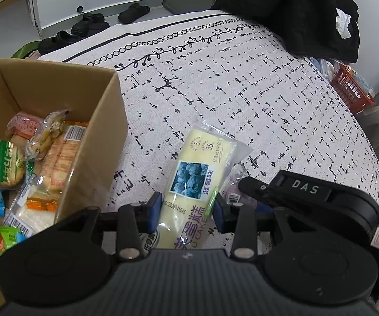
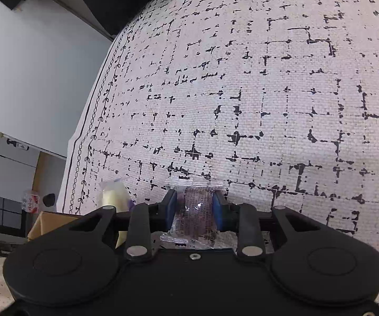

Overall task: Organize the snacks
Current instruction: 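Carry both packets into the cardboard box and open both grippers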

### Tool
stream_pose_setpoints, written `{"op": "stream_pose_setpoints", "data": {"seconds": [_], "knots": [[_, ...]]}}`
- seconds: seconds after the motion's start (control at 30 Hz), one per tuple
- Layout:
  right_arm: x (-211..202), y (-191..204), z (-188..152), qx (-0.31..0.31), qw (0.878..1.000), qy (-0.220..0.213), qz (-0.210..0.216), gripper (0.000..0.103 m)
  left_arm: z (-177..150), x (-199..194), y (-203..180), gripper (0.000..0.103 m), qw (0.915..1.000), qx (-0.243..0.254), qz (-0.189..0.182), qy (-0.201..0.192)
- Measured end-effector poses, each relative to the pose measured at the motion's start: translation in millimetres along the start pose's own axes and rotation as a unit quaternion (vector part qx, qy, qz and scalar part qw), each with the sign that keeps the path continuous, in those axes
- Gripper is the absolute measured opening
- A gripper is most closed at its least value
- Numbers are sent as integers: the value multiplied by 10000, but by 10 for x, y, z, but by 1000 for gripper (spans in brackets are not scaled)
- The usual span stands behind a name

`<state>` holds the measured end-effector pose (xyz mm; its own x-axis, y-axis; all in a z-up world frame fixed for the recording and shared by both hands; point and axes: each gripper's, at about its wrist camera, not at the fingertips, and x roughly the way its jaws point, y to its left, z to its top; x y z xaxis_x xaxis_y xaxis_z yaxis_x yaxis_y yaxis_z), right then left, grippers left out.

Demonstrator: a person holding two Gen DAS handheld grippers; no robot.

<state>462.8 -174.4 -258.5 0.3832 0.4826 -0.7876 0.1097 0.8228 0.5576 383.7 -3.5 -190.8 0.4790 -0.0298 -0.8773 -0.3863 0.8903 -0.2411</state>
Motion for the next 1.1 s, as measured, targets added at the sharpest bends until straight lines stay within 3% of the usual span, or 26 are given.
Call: {"op": "stream_pose_setpoints", "data": {"seconds": [0.13,0.6,1.1], "knots": [[-118,-17,-24,62,10000,59,-30,28,-20,-94,-4,39,10000,-15,61,-62],[-705,133,-68,-126,9968,-303,731,28,-125,-707,-18,39,9982,-118,125,-575],[-1327,544,-298,-730,9856,-645,1382,28,-244,-1372,328,39,9928,-429,347,-1066]]}}
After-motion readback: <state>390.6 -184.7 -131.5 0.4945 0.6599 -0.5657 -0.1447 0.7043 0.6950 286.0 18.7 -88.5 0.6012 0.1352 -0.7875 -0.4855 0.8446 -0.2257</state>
